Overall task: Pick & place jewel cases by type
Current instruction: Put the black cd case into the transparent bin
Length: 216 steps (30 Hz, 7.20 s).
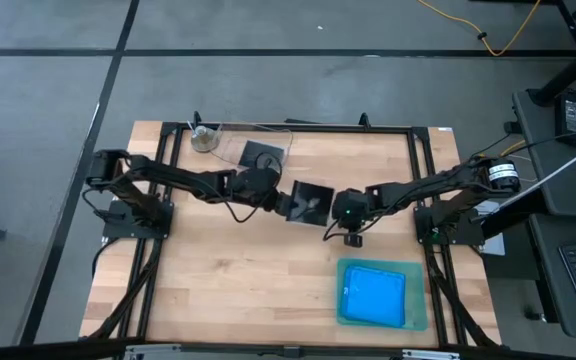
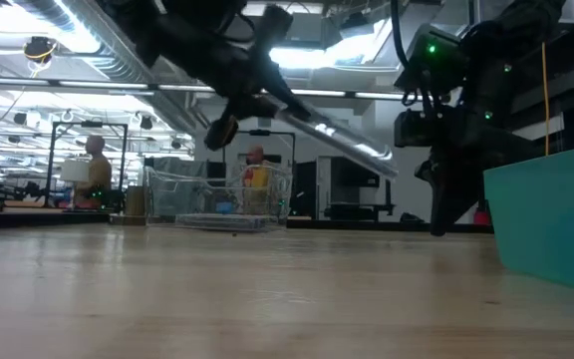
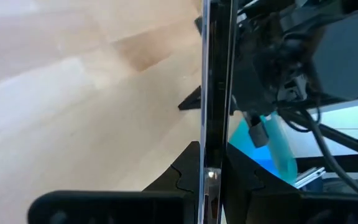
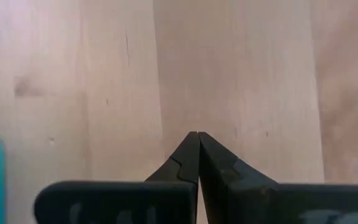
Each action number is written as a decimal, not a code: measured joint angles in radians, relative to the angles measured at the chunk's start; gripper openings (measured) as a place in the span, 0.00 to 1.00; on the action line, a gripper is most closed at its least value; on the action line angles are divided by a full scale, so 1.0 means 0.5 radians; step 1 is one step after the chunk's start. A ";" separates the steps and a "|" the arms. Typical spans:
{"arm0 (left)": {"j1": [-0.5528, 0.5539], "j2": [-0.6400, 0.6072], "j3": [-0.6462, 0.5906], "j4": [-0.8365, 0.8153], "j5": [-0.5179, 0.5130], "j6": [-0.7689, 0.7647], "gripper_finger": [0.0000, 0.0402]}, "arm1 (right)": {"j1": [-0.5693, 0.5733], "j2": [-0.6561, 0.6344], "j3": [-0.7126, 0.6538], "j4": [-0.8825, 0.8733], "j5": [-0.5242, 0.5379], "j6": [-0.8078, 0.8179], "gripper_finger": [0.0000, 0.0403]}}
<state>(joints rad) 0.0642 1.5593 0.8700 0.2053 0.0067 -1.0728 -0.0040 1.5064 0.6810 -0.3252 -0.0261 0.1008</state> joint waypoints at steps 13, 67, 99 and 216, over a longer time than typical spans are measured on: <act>0.074 -0.528 0.002 -0.336 -0.245 0.257 0.06 | -0.002 -0.466 0.001 -0.004 0.350 -0.035 0.02; -0.011 -1.216 0.003 -0.080 -0.077 1.786 0.07 | 0.000 -1.904 0.003 0.800 0.237 -0.307 0.02; -0.011 -1.256 0.158 -0.105 -0.079 2.802 0.07 | 0.000 -1.904 0.003 0.655 0.220 0.104 0.02; -0.719 -1.254 0.160 -0.193 -0.900 2.993 0.07 | 0.000 -1.904 0.003 0.731 0.311 0.024 0.02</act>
<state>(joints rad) -0.2951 0.9321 0.9501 0.1089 -0.4434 0.4237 -0.0042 0.5545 0.6823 0.0403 0.1292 0.1126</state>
